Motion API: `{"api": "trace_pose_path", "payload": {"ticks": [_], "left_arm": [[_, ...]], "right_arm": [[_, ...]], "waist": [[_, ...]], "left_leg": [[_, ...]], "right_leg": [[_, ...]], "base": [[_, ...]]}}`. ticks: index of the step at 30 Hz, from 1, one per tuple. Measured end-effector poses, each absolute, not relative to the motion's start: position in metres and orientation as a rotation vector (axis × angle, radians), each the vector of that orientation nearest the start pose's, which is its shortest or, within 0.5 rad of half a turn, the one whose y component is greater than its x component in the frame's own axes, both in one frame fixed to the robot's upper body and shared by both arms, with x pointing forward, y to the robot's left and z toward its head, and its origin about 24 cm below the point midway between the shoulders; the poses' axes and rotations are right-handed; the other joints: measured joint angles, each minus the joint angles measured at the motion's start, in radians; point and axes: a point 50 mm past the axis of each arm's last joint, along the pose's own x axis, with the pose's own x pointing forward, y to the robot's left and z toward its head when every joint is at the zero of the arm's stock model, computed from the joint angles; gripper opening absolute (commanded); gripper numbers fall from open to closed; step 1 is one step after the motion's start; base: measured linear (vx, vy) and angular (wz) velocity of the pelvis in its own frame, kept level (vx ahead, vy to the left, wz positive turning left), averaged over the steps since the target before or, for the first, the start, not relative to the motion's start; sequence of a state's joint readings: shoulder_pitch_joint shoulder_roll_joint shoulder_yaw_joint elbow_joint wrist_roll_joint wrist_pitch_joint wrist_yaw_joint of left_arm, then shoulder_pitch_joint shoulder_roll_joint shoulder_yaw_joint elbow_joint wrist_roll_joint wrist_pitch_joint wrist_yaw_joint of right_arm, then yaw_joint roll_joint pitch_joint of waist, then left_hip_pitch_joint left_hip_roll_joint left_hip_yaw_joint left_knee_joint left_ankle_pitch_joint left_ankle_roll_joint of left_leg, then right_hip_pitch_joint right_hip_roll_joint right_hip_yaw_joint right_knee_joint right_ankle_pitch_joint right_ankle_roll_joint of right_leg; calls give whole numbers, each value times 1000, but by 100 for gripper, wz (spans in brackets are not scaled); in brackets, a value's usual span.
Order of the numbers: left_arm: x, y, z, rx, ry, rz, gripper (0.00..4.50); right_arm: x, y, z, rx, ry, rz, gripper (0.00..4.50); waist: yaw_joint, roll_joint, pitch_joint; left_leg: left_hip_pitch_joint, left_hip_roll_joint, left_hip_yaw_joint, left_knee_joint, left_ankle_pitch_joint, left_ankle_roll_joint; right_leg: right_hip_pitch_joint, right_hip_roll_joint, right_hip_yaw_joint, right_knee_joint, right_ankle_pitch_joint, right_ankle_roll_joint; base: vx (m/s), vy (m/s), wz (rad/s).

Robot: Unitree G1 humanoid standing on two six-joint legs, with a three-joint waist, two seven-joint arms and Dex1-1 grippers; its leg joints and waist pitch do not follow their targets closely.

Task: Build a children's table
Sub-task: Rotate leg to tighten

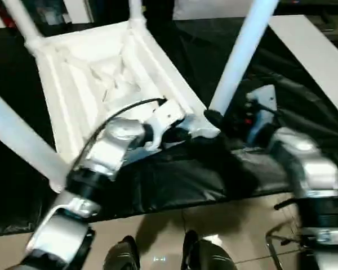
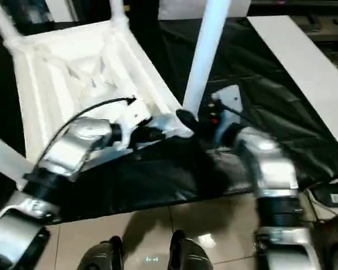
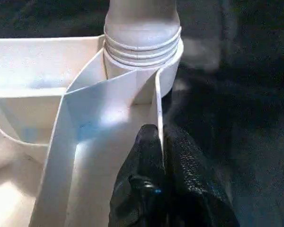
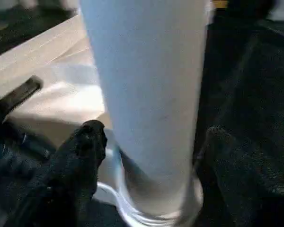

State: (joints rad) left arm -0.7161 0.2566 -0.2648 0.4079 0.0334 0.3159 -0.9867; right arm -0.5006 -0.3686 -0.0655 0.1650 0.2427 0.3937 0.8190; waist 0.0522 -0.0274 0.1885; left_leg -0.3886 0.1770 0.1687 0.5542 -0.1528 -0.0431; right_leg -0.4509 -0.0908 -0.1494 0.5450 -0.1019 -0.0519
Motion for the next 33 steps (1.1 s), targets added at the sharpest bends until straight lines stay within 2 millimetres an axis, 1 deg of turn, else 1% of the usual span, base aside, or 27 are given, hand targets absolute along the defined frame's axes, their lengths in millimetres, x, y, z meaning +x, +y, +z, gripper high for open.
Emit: {"api": "trace_pose_path", "payload": {"ticks": [1, 3, 7, 8, 9, 10, 12, 13, 14, 15, 17, 18, 19, 20, 22, 25, 27, 30, 33], "left_arm": [[339, 88, 110, 439, 263, -1204, 0], [336, 93, 110, 451, 265, -1249, 0], [332, 103, 109, 482, 285, -1336, 0], [330, 108, 109, 498, 290, -1373, 0], [327, 110, 109, 512, 290, -1413, 0], [326, 114, 109, 523, 297, -1443, 0], [324, 118, 109, 538, 301, -1476, 0], [323, 118, 109, 548, 303, -1501, 0], [321, 118, 109, 557, 307, -1524, 0], [320, 118, 109, 565, 312, -1544, 0], [319, 118, 109, 577, 316, -1577, 0], [318, 118, 109, 582, 317, -1582, 0], [318, 118, 109, 585, 319, -1589, 0], [318, 118, 109, 588, 318, -1593, 0], [319, 118, 110, 594, 316, -1600, 0], [319, 119, 109, 597, 315, -1607, 0], [319, 119, 109, 592, 316, -1614, 0], [320, 117, 109, 572, 319, -1610, 0], [322, 115, 108, 545, 332, -1586, 0]], "right_arm": [[322, -178, 130, -124, 82, 870, 393], [316, -182, 131, -170, 87, 960, 393], [307, -183, 127, -180, 106, 1146, 393], [305, -185, 126, -177, 119, 1200, 377], [303, -188, 126, -175, 135, 1246, 377], [302, -189, 124, -168, 147, 1283, 358], [301, -187, 122, -161, 168, 1333, 355], [301, -185, 121, -162, 179, 1367, 346], [302, -183, 121, -165, 186, 1390, 332], [303, -182, 121, -169, 189, 1407, 320], [304, -179, 120, -172, 195, 1447, 312], [304, -178, 120, -170, 197, 1464, 288], [304, -176, 119, -166, 200, 1478, 288], [304, -176, 118, -163, 206, 1491, 273], [302, -175, 116, -157, 218, 1519, 271], [302, -175, 116, -140, 229, 1537, 233], [303, -175, 116, -133, 234, 1539, 230], [303, -175, 116, -105, 249, 1534, 209], [303, -176, 115, -83, 256, 1500, 209]], "waist": [[6, 0, 0], [11, 0, 0], [13, 0, 0], [13, 0, 0], [15, 0, 0], [20, 0, 0], [29, 0, 0], [35, 0, 0], [38, 0, 0], [40, 0, 0], [43, -1, 0], [43, -1, 0], [42, -1, 0], [42, -1, 0], [43, -1, 0], [42, -1, 0], [43, -1, 0], [44, -1, 0], [44, -1, 0]], "left_leg": [[0, 0, 0, 1, 0, 0], [0, 0, 0, 3, 0, 0], [-3, -1, 0, 11, -1, -1], [-4, -1, 0, 12, -1, -2], [-4, -2, 0, 12, -1, -2], [-4, -2, 0, 13, -1, -2], [-4, -2, 0, 13, -1, -2], [-4, -1, 0, 14, -1, -2], [-4, -1, 0, 14, -1, -2], [-4, -1, 0, 14, -1, -2], [-5, -1, 0, 15, -1, -2], [-5, -1, 0, 15, -1, -2], [-4, -1, 0, 15, -1, -2], [-5, -1, 0, 15, -1, -2], [-5, -1, 0, 15, -1, -2], [-4, -1, 0, 15, -1, -2], [-4, -1, 0, 14, -1, -2], [-4, -1, 0, 15, -1, -2], [-2, -1, 0, 16, -1, -3]], "right_leg": [[0, 0, 0, 0, 0, 1], [1, 0, 0, 0, 0, 0], [2, -3, 1, -1, 1, 0], [2, -3, 2, -1, 1, 0], [2, -3, 2, -1, 1, 0], [3, -3, 3, -1, 1, 0], [3, -3, 3, -1, 1, 0], [3, -3, 3, 0, 1, 0], [3, -3, 3, 0, 1, 0], [3, -3, 3, 0, 1, 0], [4, -3, 3, 0, 1, 0], [4, -3, 3, 0, 1, 0], [4, -3, 3, 0, 1, 0], [4, -3, 3, 0, 1, 0], [4, -3, 3, 0, 1, 0], [4, -3, 3, 0, 1, 0], [4, -3, 3, 0, 1, 0], [5, -3, 3, 0, 1, 0], [7, -3, 3, 0, 1, 0]], "base": [[0, 0, 0], [0, 0, 0], [0, 0, 0], [0, 0, 0], [0, 0, 0], [0, 0, 0], [0, 0, 0], [0, 0, 0], [0, 0, 0], [0, 0, 0], [0, 0, 0], [0, 0, 0], [0, 0, 0], [0, 0, 0], [0, 0, 0], [0, 0, 0], [0, 0, 0], [0, 0, 0], [0, 0, 0]]}}
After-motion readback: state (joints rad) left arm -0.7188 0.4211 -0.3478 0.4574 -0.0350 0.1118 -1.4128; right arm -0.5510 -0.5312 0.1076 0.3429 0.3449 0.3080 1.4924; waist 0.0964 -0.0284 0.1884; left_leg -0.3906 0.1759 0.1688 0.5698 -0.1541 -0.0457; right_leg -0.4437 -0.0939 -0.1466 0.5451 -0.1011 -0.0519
